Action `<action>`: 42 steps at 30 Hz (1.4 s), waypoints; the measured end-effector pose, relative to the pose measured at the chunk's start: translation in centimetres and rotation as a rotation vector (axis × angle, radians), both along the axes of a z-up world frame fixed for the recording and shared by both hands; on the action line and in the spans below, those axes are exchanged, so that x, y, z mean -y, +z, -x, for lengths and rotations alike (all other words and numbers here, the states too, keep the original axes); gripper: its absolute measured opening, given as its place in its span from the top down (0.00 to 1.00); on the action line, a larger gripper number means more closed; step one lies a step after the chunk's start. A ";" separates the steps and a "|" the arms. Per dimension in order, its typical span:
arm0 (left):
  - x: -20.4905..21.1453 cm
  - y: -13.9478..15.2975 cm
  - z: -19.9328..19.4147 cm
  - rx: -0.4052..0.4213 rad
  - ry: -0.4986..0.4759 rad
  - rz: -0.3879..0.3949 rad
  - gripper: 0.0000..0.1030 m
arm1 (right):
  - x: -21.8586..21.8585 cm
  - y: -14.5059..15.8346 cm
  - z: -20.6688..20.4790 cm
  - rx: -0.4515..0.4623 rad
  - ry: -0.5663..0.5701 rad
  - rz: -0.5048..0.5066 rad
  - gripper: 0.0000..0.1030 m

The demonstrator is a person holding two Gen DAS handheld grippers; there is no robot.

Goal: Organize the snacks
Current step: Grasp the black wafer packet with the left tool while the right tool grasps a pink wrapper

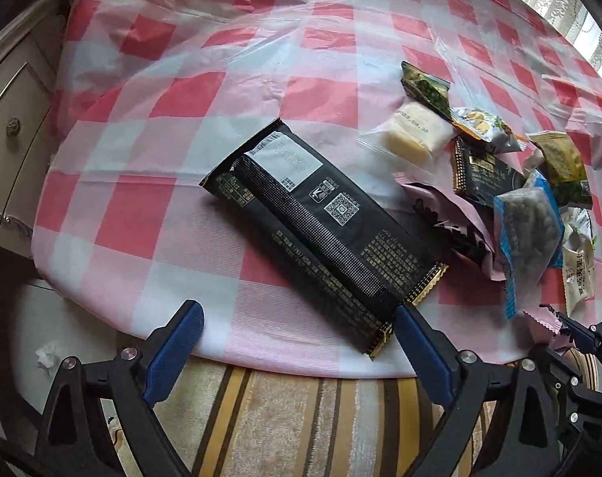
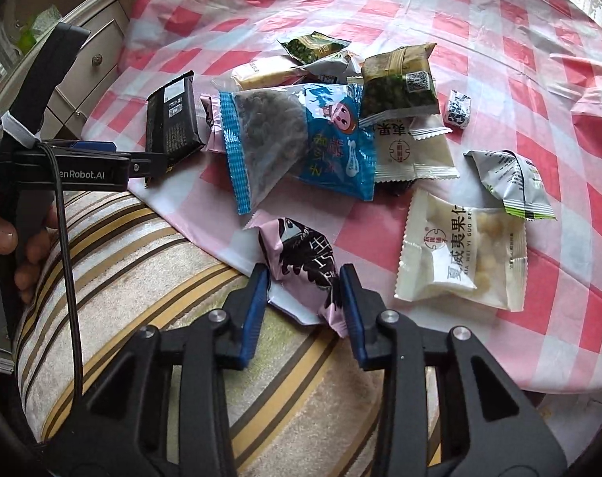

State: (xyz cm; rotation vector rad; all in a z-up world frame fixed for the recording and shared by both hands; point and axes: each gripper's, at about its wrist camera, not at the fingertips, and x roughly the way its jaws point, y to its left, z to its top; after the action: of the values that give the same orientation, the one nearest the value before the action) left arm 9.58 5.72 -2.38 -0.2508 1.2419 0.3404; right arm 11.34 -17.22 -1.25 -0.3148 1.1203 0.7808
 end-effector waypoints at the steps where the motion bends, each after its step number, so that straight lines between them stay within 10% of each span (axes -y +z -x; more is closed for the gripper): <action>1: -0.6 0.0 0.0 -0.001 0.016 -0.005 0.05 | -0.1 -0.1 -0.1 -0.001 0.000 -0.001 0.61; 12: -4.4 1.7 -0.2 0.107 0.196 0.037 0.05 | 0.4 0.0 -0.3 -0.009 -0.002 -0.033 0.61; 19: -3.3 -0.8 -3.8 0.038 0.171 -0.020 0.06 | 0.8 0.4 -0.4 -0.004 -0.015 -0.066 0.63; 27: -1.9 -0.1 -4.4 0.076 0.099 -0.032 0.47 | 2.3 1.4 -0.2 0.017 -0.042 -0.106 0.63; 42: -1.4 2.3 0.8 0.150 0.116 -0.014 0.49 | 4.4 3.1 0.5 0.038 -0.103 -0.167 0.65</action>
State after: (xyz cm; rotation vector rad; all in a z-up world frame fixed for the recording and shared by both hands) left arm 8.80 7.11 -0.10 -0.3312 1.0790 0.4229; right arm 10.86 -21.63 1.84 -0.1298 1.0205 0.7682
